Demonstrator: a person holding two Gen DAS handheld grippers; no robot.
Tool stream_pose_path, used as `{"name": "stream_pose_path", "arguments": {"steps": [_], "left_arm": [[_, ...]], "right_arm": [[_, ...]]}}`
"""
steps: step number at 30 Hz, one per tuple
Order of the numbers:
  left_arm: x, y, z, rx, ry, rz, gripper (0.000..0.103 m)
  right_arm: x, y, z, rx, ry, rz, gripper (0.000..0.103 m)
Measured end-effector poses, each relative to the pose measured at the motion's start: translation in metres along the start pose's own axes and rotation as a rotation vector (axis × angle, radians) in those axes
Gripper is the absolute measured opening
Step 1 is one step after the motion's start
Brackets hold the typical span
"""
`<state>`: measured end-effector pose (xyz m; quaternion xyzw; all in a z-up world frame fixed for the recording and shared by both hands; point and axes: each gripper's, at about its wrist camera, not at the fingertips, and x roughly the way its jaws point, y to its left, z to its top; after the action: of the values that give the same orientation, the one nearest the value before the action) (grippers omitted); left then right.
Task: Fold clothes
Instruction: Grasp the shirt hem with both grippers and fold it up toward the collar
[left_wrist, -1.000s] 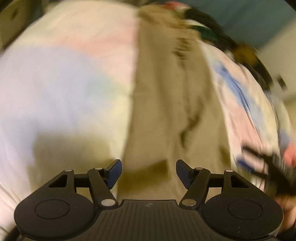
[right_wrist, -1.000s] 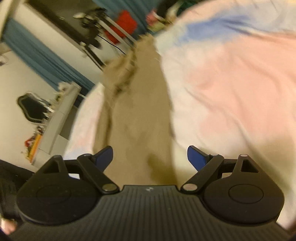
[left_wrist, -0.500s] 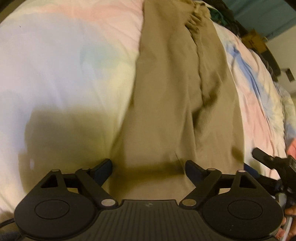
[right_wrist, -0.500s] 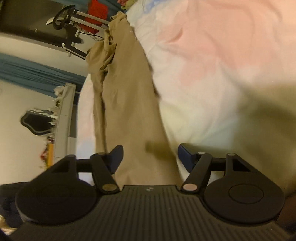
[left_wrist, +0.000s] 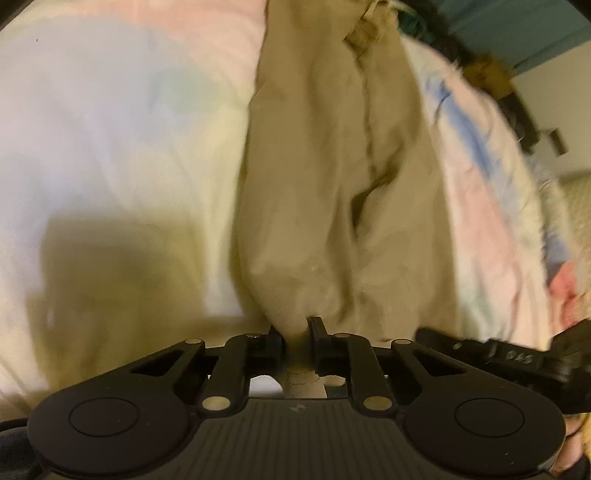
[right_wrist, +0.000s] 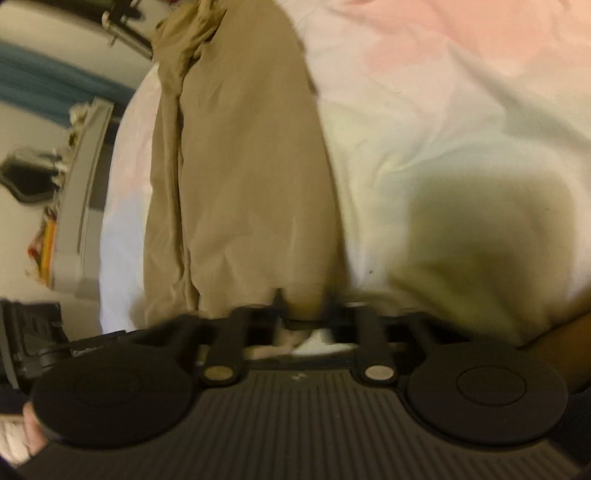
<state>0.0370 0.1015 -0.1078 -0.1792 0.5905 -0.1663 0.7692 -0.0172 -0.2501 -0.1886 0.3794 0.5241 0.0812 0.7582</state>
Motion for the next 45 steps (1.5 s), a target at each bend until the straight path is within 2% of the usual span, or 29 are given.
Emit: {"name": "stream_pose_path", "arguments": {"steps": [5, 9, 12, 15, 19, 23, 25, 29, 32, 35, 40, 45], "left_arm": [[-0.036, 0.006, -0.007, -0.052, -0.087, -0.094, 0.008], [-0.083, 0.011, 0.013, -0.130, -0.186, -0.244, 0.008], [-0.130, -0.002, 0.002, -0.119, -0.278, -0.342, 0.007], [-0.168, -0.025, -0.006, -0.086, -0.360, -0.385, 0.006], [-0.199, -0.042, -0.038, -0.038, -0.400, -0.408, 0.006], [-0.195, -0.042, -0.097, -0.051, -0.370, -0.408, 0.006], [-0.191, -0.033, -0.130, -0.054, -0.354, -0.384, 0.006], [-0.171, -0.024, -0.154, -0.089, -0.335, -0.371, 0.006], [-0.156, -0.034, -0.114, -0.070, -0.361, -0.350, 0.006], [-0.130, -0.069, -0.047, -0.063, -0.404, -0.298, 0.006], [-0.116, -0.097, 0.045, -0.016, -0.511, -0.169, 0.006], [-0.075, -0.104, 0.116, 0.006, -0.571, -0.069, 0.006]], "right_arm": [[-0.027, 0.016, 0.007, -0.058, -0.058, 0.072, 0.014], [-0.072, 0.036, 0.024, -0.117, -0.139, 0.150, 0.013], [-0.110, 0.058, 0.036, -0.176, -0.209, 0.207, 0.012], [-0.143, 0.076, 0.042, -0.225, -0.279, 0.263, 0.012], [-0.175, 0.084, 0.032, -0.291, -0.345, 0.300, 0.012], [-0.187, 0.060, 0.006, -0.307, -0.348, 0.300, 0.012], [-0.186, 0.043, -0.012, -0.296, -0.336, 0.290, 0.012], [-0.178, 0.024, -0.029, -0.256, -0.320, 0.290, 0.012], [-0.171, 0.027, -0.018, -0.250, -0.336, 0.286, 0.012], [-0.159, 0.044, 0.013, -0.234, -0.360, 0.304, 0.012], [-0.126, 0.079, 0.087, -0.238, -0.435, 0.282, 0.012], [-0.071, 0.099, 0.156, -0.207, -0.467, 0.225, 0.012]]}}
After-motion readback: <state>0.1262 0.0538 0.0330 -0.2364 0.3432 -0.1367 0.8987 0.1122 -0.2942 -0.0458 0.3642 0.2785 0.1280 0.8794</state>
